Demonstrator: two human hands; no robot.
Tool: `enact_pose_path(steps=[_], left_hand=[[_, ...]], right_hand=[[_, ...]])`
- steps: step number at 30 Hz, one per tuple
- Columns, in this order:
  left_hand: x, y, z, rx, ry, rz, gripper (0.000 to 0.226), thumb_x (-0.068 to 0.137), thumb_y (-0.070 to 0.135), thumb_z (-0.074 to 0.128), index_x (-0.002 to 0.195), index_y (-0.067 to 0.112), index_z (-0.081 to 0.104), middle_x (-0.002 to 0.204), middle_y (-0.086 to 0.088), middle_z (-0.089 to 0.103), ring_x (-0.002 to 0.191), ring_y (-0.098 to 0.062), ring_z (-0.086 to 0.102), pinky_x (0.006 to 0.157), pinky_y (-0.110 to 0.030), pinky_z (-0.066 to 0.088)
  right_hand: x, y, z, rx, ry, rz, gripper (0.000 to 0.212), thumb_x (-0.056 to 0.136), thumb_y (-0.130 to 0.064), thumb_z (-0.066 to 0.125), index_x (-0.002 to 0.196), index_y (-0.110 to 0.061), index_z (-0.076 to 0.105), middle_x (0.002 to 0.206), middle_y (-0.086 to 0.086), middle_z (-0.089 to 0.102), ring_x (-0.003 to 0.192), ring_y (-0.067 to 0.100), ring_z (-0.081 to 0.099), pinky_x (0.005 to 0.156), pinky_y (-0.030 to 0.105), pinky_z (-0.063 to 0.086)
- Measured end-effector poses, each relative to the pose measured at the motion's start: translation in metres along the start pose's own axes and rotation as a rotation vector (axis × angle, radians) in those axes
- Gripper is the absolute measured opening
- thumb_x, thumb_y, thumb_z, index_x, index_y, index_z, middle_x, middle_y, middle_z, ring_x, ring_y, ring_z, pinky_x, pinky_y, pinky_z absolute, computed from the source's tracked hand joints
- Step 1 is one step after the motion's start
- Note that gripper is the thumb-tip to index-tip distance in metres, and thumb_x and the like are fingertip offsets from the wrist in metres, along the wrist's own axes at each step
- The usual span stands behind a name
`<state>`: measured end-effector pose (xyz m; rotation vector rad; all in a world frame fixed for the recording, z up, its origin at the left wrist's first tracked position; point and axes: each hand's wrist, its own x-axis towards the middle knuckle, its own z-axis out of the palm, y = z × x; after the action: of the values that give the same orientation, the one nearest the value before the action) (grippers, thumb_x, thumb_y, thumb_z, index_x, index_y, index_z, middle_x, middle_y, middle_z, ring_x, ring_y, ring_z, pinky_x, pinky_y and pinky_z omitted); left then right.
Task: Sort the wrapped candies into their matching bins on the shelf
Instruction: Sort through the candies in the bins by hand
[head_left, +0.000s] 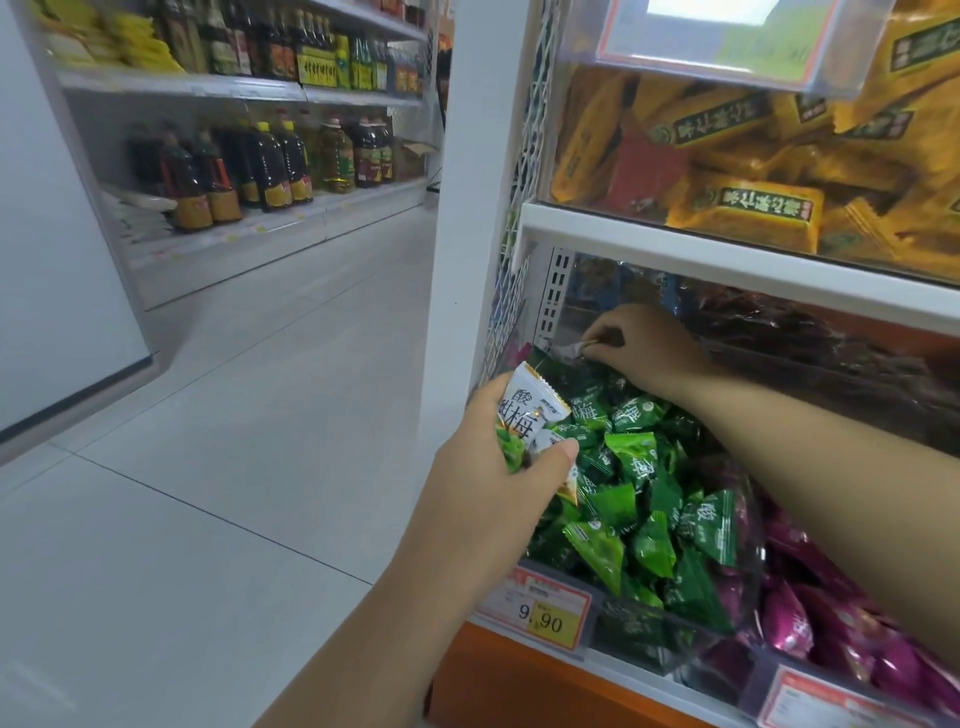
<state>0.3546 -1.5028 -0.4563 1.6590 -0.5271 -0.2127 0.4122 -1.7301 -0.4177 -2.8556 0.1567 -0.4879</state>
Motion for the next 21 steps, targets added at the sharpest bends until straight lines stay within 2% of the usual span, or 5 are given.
enact_pose_path(steps=[5, 9, 13, 15, 21], left_hand=[[-0.002, 0.009, 0.005, 0.044, 0.03, 0.026, 0.055, 0.086, 0.035, 0.064, 0.133, 0.045, 0.037, 0.093, 0.021, 0.066, 0.084, 0.002, 0.065, 0.085, -0.035, 0.055], [-0.014, 0.023, 0.018, 0.116, 0.017, 0.082, 0.059, 0.087, 0.037, 0.062, 0.138, 0.045, 0.033, 0.103, 0.022, 0.063, 0.087, 0.002, 0.064, 0.084, -0.031, 0.055], [-0.032, 0.039, 0.042, 0.151, -0.037, 0.143, 0.057, 0.088, 0.035, 0.062, 0.136, 0.044, 0.034, 0.098, 0.025, 0.062, 0.081, 0.011, 0.059, 0.065, -0.006, 0.046], [-0.04, 0.049, 0.059, 0.159, -0.08, 0.176, 0.061, 0.088, 0.034, 0.062, 0.139, 0.043, 0.031, 0.101, 0.026, 0.06, 0.085, 0.016, 0.056, 0.065, -0.002, 0.043], [-0.052, 0.069, 0.127, 0.216, -0.207, 0.279, 0.064, 0.088, 0.034, 0.063, 0.142, 0.038, 0.029, 0.093, 0.03, 0.055, 0.084, 0.017, 0.053, 0.066, 0.0, 0.041]], right_hand=[[-0.045, -0.013, -0.026, 0.089, 0.12, 0.022, 0.011, 0.085, -0.023, 0.067, 0.094, -0.016, 0.071, 0.093, -0.001, 0.066, 0.083, 0.011, 0.058, 0.073, 0.021, 0.04], [-0.108, -0.014, -0.052, 0.17, 0.234, -0.009, 0.012, 0.083, -0.024, 0.071, 0.093, -0.019, 0.073, 0.087, -0.009, 0.067, 0.074, -0.007, 0.055, 0.069, 0.001, 0.036], [-0.169, -0.002, -0.08, 0.215, 0.329, -0.012, 0.012, 0.081, -0.019, 0.071, 0.091, -0.023, 0.07, 0.088, -0.014, 0.063, 0.083, -0.006, 0.056, 0.075, 0.007, 0.04], [-0.196, 0.01, -0.091, 0.212, 0.366, 0.021, 0.014, 0.081, -0.018, 0.071, 0.091, -0.027, 0.068, 0.091, -0.015, 0.063, 0.086, -0.004, 0.057, 0.077, 0.006, 0.04], [-0.256, 0.05, -0.11, 0.247, 0.466, 0.22, 0.011, 0.084, -0.021, 0.069, 0.094, -0.026, 0.068, 0.079, -0.025, 0.06, 0.07, -0.009, 0.055, 0.061, 0.004, 0.037]])
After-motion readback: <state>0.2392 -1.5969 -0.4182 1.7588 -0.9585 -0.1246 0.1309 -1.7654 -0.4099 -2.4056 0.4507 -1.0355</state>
